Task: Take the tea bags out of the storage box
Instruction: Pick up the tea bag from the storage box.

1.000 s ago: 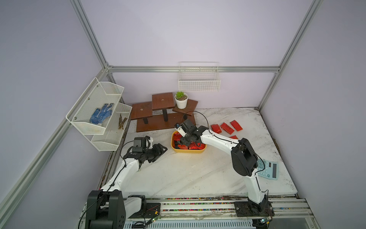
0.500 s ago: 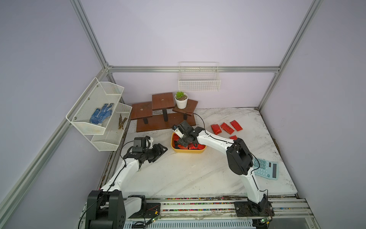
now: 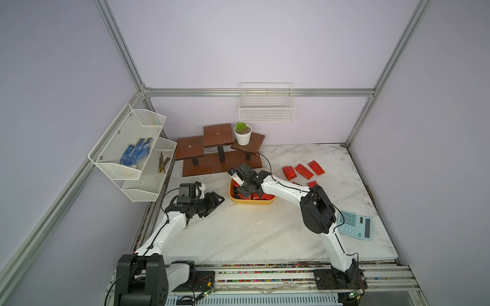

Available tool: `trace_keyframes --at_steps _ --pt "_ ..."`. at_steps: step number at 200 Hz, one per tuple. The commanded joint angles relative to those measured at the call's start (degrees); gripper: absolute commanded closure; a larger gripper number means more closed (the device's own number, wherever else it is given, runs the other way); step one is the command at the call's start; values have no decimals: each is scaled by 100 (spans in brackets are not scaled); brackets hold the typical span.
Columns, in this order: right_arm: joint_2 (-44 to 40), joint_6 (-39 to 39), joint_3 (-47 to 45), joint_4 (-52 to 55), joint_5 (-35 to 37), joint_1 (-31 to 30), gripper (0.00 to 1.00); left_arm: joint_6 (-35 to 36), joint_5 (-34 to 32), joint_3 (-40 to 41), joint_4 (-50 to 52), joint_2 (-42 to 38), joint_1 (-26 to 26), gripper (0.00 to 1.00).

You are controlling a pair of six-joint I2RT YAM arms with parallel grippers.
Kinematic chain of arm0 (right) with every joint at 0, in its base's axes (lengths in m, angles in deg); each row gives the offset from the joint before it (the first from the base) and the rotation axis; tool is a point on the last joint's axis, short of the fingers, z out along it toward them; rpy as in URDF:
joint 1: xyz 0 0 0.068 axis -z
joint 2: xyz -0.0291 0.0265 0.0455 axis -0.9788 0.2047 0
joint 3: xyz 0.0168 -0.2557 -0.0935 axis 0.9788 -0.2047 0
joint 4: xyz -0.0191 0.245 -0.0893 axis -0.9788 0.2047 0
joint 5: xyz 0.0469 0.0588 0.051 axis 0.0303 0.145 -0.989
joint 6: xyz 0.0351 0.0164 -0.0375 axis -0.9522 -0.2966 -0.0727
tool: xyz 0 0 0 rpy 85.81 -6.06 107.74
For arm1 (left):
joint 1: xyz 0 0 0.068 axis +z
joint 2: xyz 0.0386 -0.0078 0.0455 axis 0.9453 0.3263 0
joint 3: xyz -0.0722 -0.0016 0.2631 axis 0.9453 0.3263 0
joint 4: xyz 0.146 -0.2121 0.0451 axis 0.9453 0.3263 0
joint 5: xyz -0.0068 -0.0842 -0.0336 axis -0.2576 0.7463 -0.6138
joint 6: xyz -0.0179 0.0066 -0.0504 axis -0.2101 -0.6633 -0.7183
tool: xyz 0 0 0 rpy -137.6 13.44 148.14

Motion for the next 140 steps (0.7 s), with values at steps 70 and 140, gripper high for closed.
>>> trace_keyframes --at_steps 70,140 --pt "-1455 -734 -893 -127 -426 -84 100 36 49 -387 150 -450 46 35" --pt "-2736 -1442 -2242 -437 346 -68 100 -90 -296 -673 157 -434 -630 35"
